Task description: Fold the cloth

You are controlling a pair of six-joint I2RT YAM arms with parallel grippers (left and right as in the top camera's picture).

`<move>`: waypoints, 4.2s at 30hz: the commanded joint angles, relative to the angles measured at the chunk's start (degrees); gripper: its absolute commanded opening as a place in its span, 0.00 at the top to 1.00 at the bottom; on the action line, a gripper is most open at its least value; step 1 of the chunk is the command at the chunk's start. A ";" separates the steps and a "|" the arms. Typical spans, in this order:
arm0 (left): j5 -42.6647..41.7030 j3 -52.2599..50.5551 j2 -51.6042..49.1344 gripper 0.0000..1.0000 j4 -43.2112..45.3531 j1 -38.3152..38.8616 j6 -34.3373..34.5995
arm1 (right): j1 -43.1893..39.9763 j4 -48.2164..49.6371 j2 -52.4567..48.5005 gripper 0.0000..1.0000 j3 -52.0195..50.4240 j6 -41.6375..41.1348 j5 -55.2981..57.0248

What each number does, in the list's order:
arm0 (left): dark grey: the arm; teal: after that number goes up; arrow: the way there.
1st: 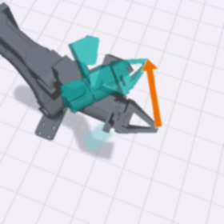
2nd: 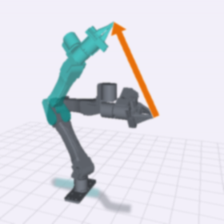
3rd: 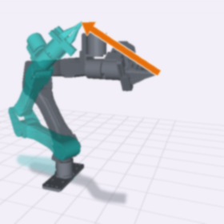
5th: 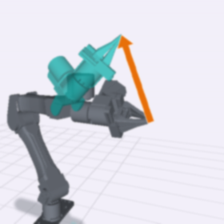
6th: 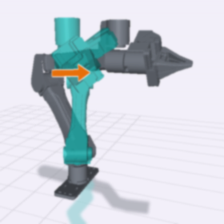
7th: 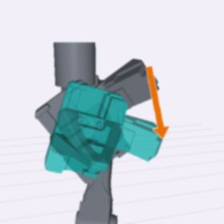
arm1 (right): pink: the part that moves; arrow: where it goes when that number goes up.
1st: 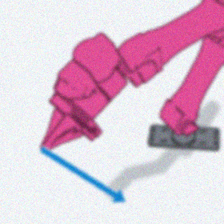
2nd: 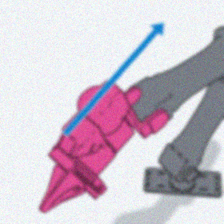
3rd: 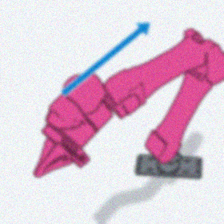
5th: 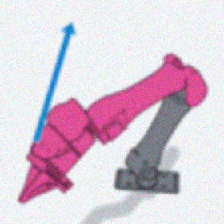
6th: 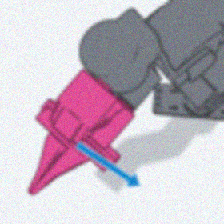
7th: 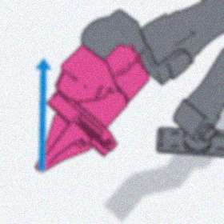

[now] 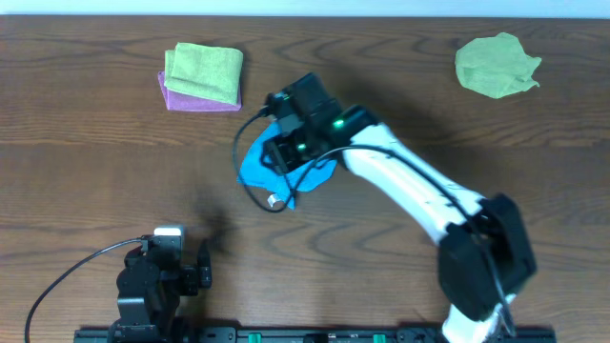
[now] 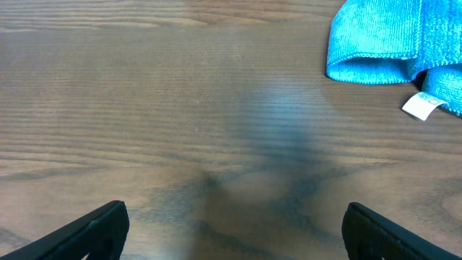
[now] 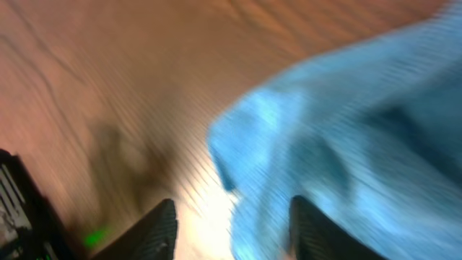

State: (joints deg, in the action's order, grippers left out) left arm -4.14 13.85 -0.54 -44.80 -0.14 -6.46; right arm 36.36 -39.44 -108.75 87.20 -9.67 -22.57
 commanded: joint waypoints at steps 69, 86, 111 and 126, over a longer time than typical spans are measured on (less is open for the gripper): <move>-9.64 0.13 0.22 0.04 4.39 0.15 17.05 | 6.95 5.51 1.11 0.99 -16.33 0.28 21.99; -24.22 20.39 -30.47 0.04 4.85 0.17 24.52 | 6.69 -11.96 12.66 0.99 -14.12 0.50 39.12; -37.75 22.99 -58.86 0.05 17.38 13.11 20.15 | 4.70 -15.63 12.66 0.99 -14.12 0.28 40.59; -13.66 22.91 -71.84 0.04 24.41 28.70 19.65 | 4.42 -16.13 12.66 0.99 -14.12 0.28 37.22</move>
State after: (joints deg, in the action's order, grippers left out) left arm -24.08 35.83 -70.81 -20.91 27.53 14.50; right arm 41.15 -55.48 -96.49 72.29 -8.75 16.12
